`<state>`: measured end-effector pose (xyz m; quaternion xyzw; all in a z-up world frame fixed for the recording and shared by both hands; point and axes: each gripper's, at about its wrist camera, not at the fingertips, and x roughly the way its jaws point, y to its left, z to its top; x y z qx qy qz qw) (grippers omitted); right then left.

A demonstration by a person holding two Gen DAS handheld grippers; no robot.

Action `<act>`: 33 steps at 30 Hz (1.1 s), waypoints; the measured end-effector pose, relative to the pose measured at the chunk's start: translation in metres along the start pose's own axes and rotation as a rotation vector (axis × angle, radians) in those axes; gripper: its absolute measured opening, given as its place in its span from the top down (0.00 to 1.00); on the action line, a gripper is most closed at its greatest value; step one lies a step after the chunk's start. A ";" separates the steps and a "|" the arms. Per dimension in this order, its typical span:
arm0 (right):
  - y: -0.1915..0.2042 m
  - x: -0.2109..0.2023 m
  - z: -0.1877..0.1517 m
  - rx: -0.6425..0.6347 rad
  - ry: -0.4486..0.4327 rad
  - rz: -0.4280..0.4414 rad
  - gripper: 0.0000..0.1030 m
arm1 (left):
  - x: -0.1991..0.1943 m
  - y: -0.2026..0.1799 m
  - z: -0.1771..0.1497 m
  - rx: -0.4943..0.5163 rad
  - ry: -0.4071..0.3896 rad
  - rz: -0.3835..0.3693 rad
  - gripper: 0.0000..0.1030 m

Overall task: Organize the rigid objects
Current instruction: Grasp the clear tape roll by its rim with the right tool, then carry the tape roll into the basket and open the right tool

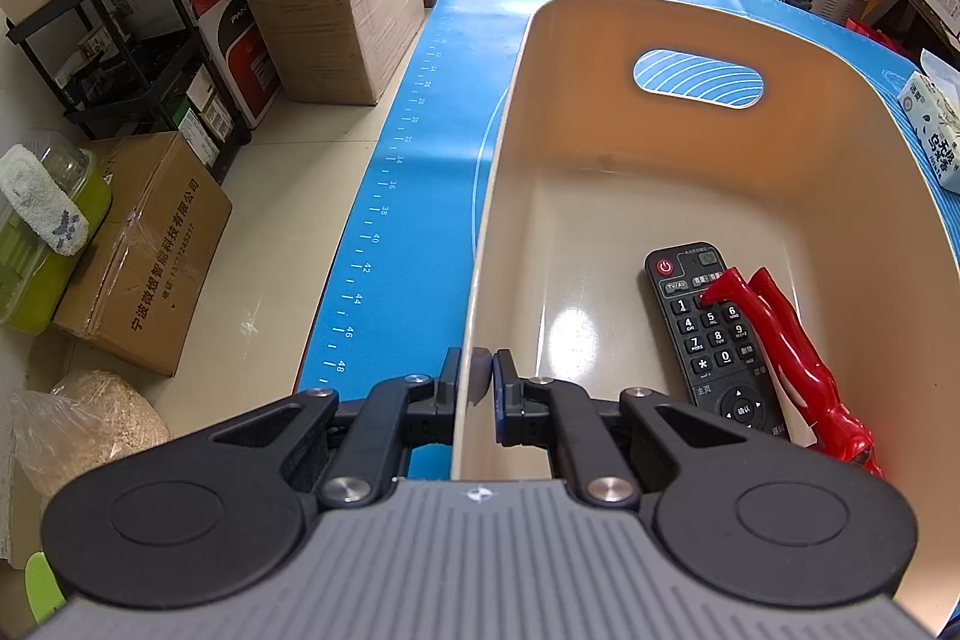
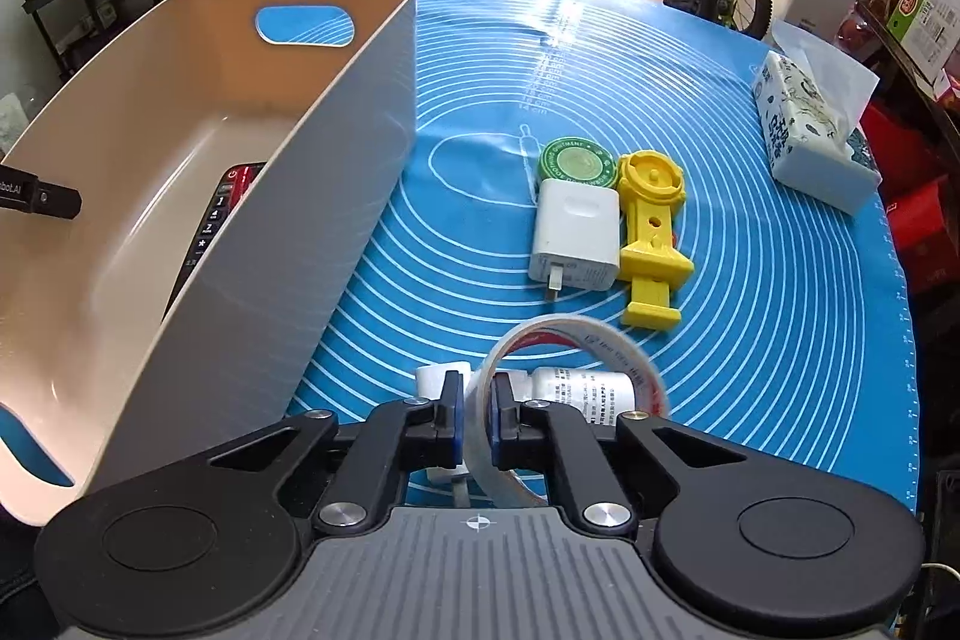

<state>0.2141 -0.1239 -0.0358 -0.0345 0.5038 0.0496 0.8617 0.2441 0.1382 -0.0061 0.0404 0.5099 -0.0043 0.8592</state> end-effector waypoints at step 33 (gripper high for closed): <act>0.066 -0.063 0.065 0.006 -0.407 0.048 0.83 | 0.000 0.000 0.000 0.001 0.000 0.000 0.90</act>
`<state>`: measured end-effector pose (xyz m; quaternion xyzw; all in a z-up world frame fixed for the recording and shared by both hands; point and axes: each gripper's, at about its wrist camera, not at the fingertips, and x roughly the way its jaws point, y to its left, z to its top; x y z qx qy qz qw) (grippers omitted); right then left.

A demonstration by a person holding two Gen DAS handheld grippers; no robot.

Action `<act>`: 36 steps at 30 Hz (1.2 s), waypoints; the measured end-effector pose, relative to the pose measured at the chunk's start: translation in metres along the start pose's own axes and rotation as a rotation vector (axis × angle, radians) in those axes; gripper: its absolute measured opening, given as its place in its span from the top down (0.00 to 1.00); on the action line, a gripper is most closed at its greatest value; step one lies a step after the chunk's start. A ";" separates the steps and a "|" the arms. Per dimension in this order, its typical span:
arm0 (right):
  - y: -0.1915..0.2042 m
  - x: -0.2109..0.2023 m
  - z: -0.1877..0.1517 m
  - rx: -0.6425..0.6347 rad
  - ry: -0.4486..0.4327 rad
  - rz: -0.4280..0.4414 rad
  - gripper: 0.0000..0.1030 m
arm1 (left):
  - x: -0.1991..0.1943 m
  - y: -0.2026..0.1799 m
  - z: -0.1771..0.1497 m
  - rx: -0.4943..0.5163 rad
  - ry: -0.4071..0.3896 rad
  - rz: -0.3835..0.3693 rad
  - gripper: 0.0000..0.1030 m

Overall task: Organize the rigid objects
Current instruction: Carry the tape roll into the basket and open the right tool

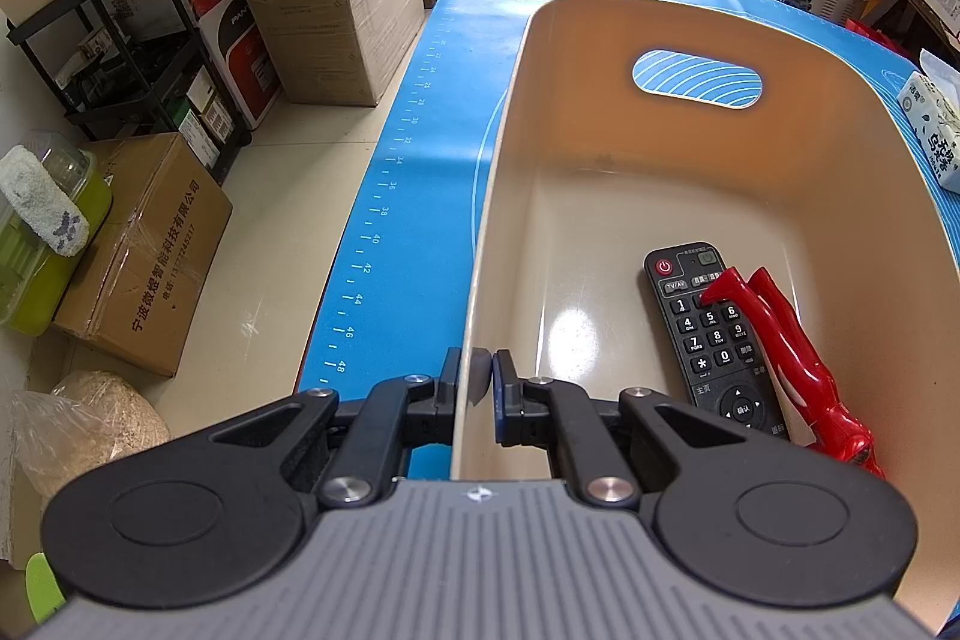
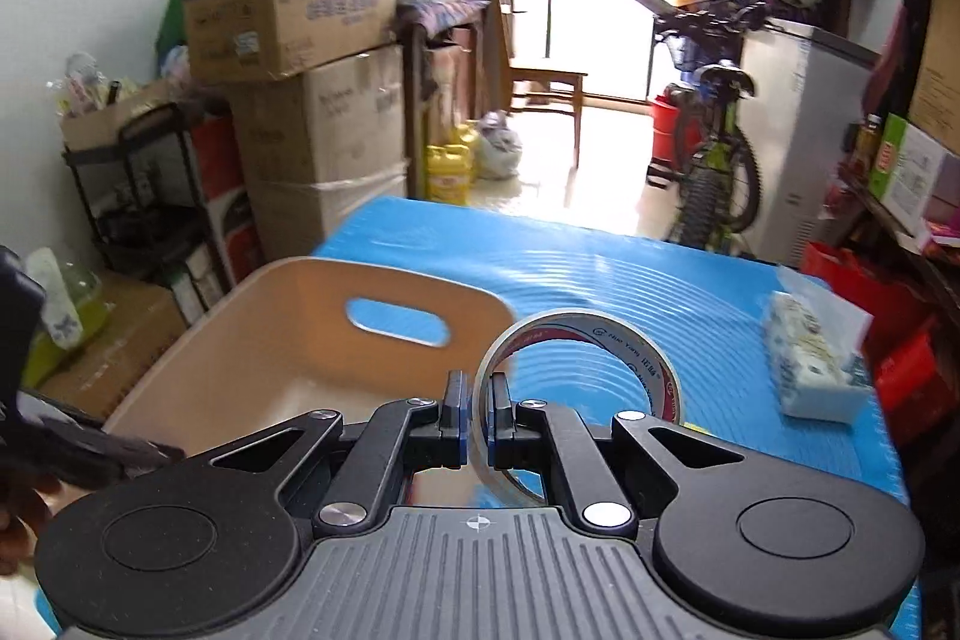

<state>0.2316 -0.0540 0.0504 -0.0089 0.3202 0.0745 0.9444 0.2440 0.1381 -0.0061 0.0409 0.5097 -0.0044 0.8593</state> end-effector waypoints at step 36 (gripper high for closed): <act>0.038 0.014 -0.018 -0.069 0.192 0.137 0.40 | -0.001 0.000 0.000 0.005 -0.001 0.001 0.90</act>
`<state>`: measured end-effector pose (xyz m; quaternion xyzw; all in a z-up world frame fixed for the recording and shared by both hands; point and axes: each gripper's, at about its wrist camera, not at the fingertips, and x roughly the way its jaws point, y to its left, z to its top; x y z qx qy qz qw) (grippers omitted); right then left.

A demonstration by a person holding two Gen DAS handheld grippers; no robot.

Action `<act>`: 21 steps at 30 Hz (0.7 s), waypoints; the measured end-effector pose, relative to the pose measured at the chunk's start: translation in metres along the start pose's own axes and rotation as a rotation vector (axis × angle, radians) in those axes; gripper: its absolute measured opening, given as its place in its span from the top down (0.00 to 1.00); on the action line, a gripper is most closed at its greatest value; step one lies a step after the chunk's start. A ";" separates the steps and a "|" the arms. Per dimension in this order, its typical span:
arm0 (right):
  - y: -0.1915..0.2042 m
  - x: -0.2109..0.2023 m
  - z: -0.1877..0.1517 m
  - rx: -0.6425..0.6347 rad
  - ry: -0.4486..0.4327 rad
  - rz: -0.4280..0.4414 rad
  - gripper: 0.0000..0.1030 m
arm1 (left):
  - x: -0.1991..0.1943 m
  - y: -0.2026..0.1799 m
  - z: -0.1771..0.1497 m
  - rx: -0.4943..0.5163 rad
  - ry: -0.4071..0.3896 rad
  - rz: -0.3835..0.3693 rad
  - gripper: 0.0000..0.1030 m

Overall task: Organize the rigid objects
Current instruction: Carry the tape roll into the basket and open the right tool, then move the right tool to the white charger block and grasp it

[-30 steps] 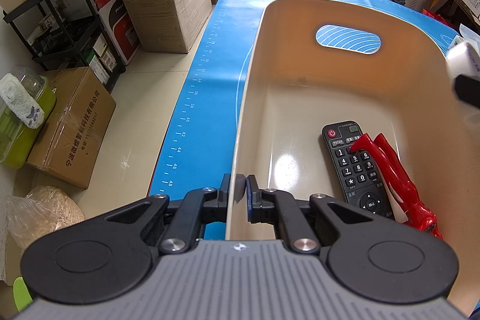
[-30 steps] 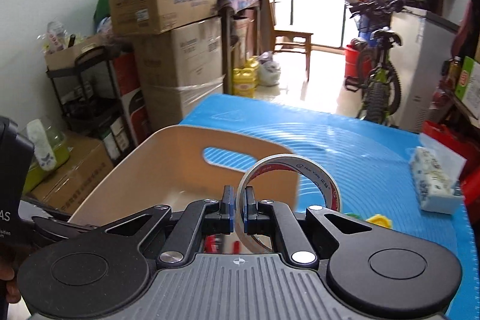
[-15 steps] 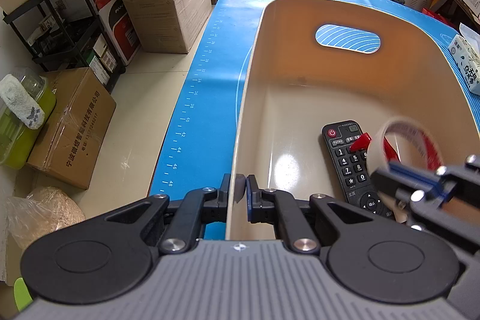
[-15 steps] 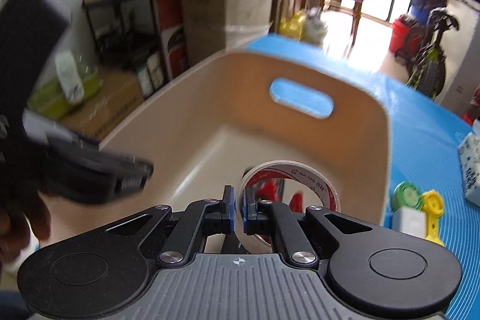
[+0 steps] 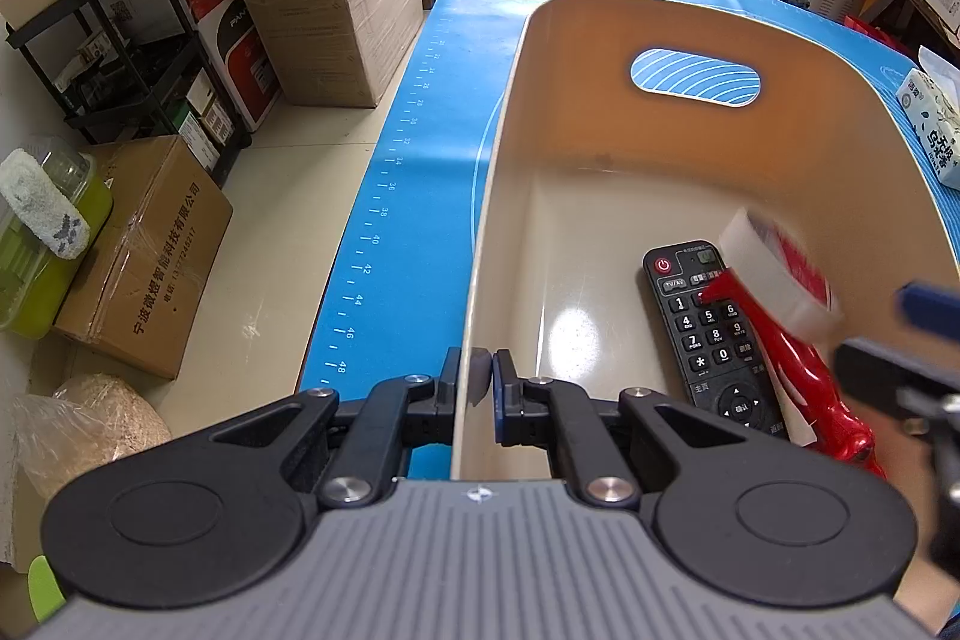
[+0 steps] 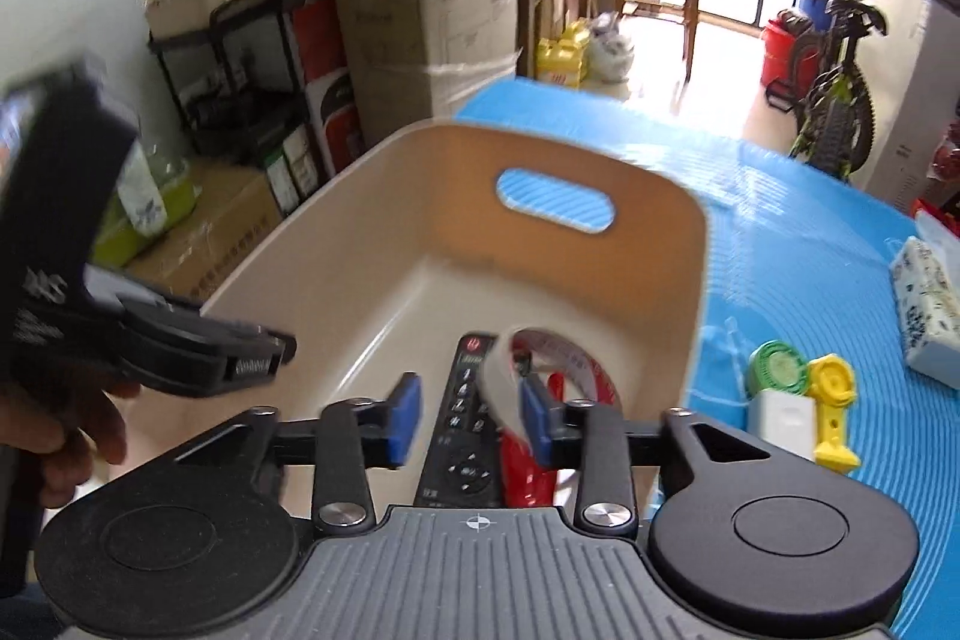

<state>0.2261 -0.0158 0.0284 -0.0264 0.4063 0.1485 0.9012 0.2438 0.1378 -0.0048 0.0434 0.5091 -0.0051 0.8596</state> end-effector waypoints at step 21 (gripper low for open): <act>-0.095 -0.036 -0.050 0.098 0.023 -0.211 0.21 | 0.001 0.001 -0.001 -0.004 -0.001 -0.003 0.90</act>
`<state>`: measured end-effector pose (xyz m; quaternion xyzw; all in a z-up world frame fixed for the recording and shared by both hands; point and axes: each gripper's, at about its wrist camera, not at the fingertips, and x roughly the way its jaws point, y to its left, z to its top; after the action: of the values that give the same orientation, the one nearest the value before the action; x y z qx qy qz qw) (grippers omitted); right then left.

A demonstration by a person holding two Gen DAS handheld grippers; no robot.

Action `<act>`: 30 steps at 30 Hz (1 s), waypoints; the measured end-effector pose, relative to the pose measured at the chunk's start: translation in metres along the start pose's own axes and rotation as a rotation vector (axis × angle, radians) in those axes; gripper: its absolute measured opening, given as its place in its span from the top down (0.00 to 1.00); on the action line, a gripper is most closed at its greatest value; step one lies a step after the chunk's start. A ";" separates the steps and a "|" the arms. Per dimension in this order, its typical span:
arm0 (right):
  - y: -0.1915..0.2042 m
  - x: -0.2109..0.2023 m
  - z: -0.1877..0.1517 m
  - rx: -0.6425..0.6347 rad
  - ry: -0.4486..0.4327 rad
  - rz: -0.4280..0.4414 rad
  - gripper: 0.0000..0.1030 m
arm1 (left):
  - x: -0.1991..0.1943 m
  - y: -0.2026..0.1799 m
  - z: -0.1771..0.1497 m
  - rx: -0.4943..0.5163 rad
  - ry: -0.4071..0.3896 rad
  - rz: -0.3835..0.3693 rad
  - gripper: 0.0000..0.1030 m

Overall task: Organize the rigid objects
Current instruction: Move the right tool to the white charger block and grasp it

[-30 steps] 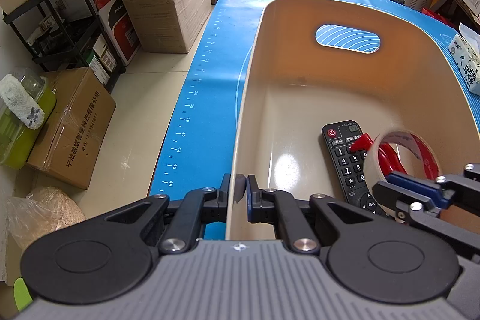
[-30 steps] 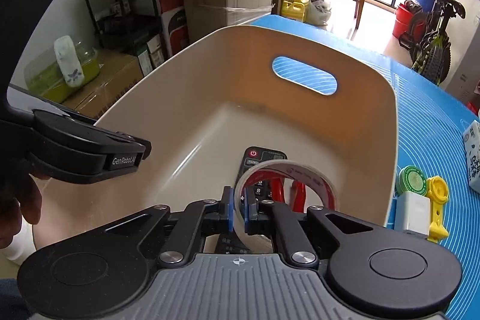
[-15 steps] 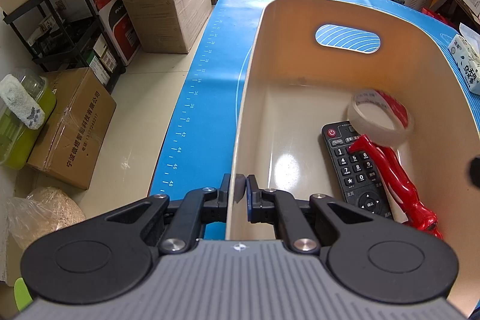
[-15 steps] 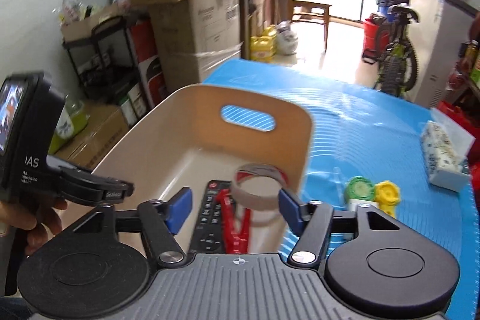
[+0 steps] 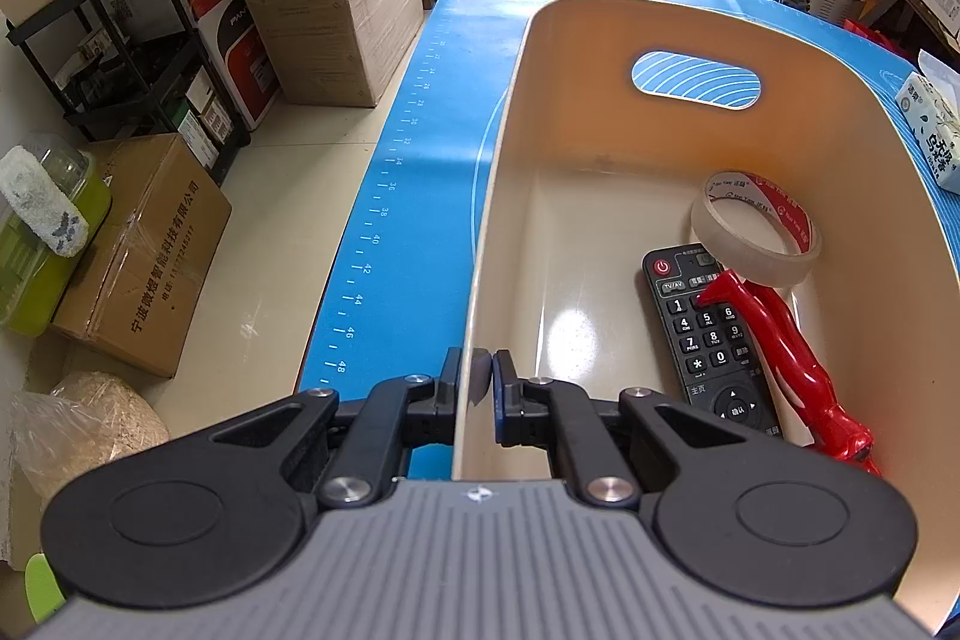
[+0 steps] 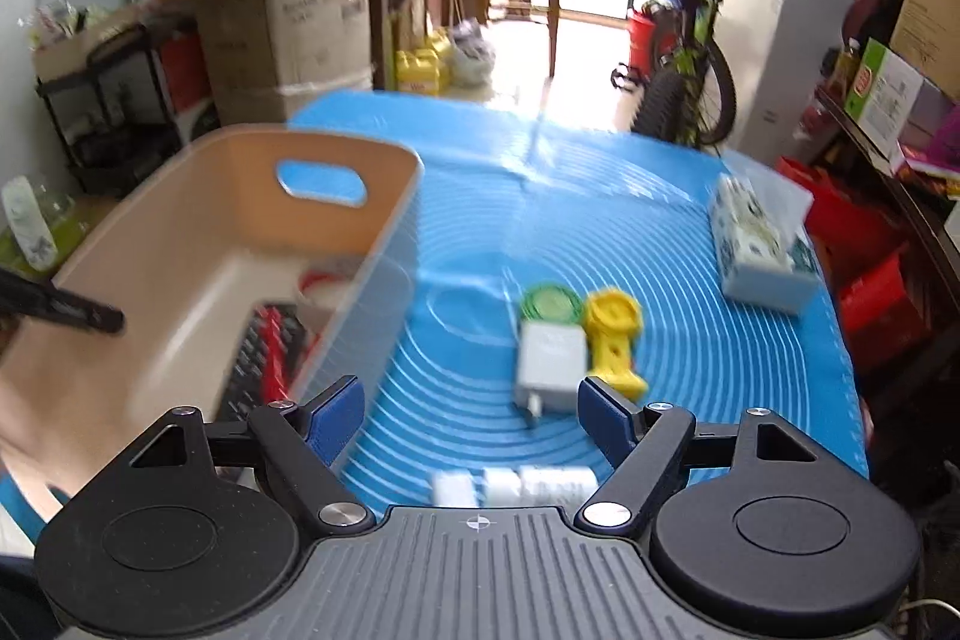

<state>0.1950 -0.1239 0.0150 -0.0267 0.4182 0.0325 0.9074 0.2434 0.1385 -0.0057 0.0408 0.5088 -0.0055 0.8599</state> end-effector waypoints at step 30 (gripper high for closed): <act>0.025 0.056 -0.031 -0.188 0.209 0.065 0.66 | 0.000 0.000 0.000 0.000 0.000 0.000 0.89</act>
<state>0.2056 -0.0998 -0.0486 -0.1010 0.5060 0.0980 0.8510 0.2435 0.1385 -0.0059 0.0407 0.5089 -0.0054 0.8599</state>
